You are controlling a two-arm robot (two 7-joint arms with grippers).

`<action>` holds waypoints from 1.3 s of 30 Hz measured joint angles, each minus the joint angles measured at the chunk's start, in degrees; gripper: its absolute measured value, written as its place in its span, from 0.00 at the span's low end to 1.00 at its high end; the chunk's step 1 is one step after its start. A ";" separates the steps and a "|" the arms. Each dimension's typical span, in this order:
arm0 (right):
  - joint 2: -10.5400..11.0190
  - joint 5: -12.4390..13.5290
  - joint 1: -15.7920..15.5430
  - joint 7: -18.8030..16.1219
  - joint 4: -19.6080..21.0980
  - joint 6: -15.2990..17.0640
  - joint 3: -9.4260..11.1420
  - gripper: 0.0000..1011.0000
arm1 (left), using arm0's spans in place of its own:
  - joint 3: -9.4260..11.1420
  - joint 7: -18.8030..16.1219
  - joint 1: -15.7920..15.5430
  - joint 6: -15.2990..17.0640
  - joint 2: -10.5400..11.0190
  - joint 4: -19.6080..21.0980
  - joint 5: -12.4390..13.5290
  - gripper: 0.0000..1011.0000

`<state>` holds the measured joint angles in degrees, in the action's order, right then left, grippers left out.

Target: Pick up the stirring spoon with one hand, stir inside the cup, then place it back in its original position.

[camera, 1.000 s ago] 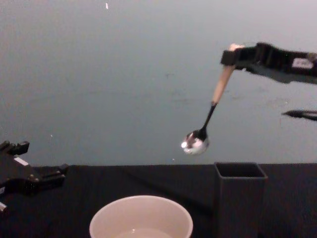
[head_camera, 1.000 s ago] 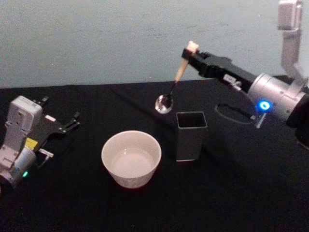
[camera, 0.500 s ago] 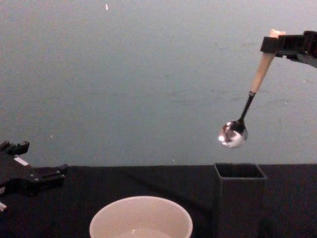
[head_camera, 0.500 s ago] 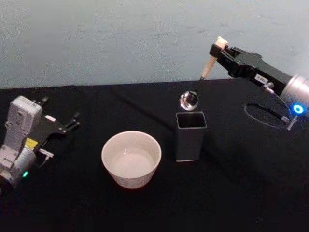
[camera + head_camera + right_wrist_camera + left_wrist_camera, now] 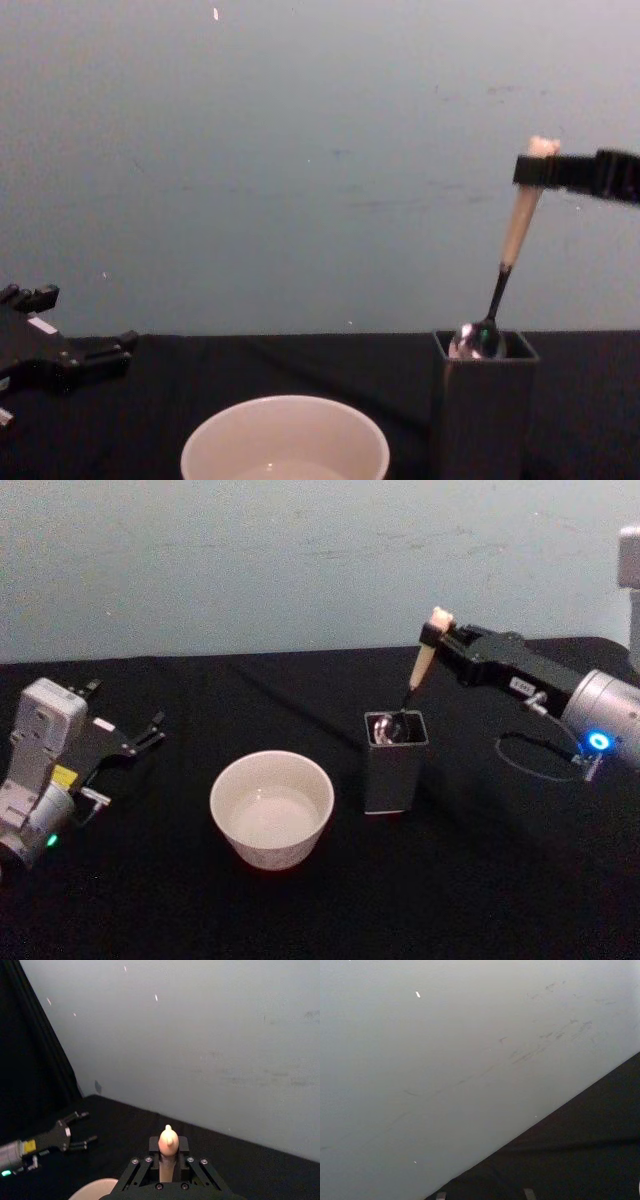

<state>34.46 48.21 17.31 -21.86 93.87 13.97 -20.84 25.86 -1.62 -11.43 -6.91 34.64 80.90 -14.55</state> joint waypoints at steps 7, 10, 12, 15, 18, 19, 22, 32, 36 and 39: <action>-0.60 -1.90 1.02 0.64 -2.48 -0.32 -2.56 0.21 | 0.00 0.00 0.00 0.00 0.00 0.00 0.00 0.99; -0.95 -2.54 1.35 0.86 -3.32 -0.36 -3.20 0.21 | 0.00 0.00 0.00 0.00 0.00 0.00 0.00 0.99; -1.30 -3.35 1.68 0.99 -4.26 -0.36 -3.90 0.21 | 0.00 0.00 -0.01 0.00 0.00 0.00 0.00 0.99; -1.52 -4.15 1.81 0.99 -4.96 -0.38 -4.46 0.21 | 0.00 0.00 0.00 0.00 0.00 0.00 0.00 0.99; -1.65 -5.17 1.84 0.89 -5.64 -0.42 -5.04 0.21 | 0.00 0.00 0.00 0.00 0.00 0.00 0.00 0.99; -1.71 -5.61 1.84 0.74 -5.97 -0.42 -5.26 0.21 | 0.00 0.00 0.00 0.00 0.00 0.00 0.00 0.99; -1.81 -6.16 1.80 0.61 -6.36 -0.40 -5.45 0.21 | 0.00 0.00 0.00 0.00 0.00 0.00 0.00 0.99; -2.31 -7.68 1.50 -0.19 -7.53 0.23 -5.68 0.21 | 0.00 0.00 0.00 0.00 0.00 0.00 0.00 0.99; -2.38 -7.97 1.38 -0.31 -7.58 0.48 -5.65 0.21 | 0.00 0.00 0.00 0.00 0.00 0.00 0.00 0.99; -2.37 -8.64 1.37 -0.41 -7.58 0.70 -5.71 0.21 | 0.00 0.00 0.00 0.00 0.00 0.00 0.00 0.99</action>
<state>32.09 39.58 18.68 -22.27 86.29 14.67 -26.55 25.86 -1.62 -11.43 -6.91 34.65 80.90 -14.55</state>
